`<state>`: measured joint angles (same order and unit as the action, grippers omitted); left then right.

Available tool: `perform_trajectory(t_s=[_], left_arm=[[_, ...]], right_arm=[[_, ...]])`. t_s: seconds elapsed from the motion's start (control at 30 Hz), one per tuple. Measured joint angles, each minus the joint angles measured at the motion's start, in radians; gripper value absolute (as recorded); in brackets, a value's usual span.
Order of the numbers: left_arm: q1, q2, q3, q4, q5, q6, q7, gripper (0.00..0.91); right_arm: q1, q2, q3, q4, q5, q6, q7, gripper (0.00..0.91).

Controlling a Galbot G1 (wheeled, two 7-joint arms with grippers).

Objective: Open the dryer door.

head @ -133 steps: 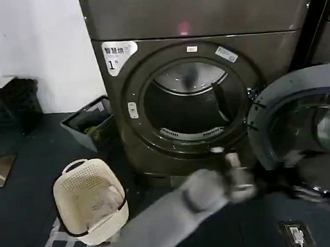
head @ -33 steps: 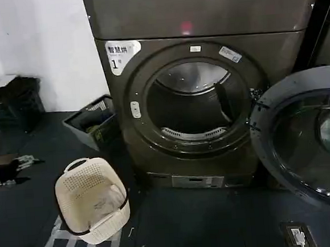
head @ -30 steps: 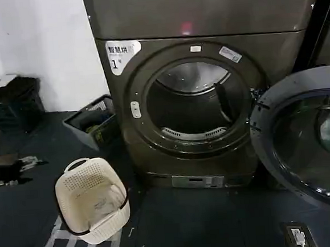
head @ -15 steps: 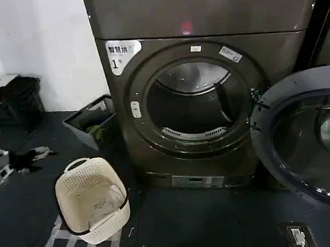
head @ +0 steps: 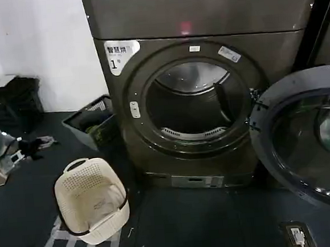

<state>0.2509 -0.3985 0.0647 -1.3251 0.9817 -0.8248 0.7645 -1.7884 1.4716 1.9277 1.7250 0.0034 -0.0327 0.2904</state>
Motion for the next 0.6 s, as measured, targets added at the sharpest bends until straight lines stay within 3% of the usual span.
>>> perform_trajectory(t_s=[0.23, 0.47, 0.6], left_arm=[[-0.004, 0.024, 0.024, -0.009, -0.033, 0.000, 0.053, 0.907], [0.033, 0.060, 0.079, -0.043, -0.303, 0.001, 0.200, 0.907], [0.064, 0.063, 0.082, -0.072, -0.376, 0.001, 0.248, 0.907]], right_arm=[[0.004, 0.001, -0.007, 0.007, -0.001, 0.000, -0.002, 0.907], [0.005, 0.001, -0.010, 0.010, -0.001, 0.000, -0.004, 0.907], [0.003, 0.001, -0.011, 0.010, -0.002, 0.002, -0.004, 0.907]])
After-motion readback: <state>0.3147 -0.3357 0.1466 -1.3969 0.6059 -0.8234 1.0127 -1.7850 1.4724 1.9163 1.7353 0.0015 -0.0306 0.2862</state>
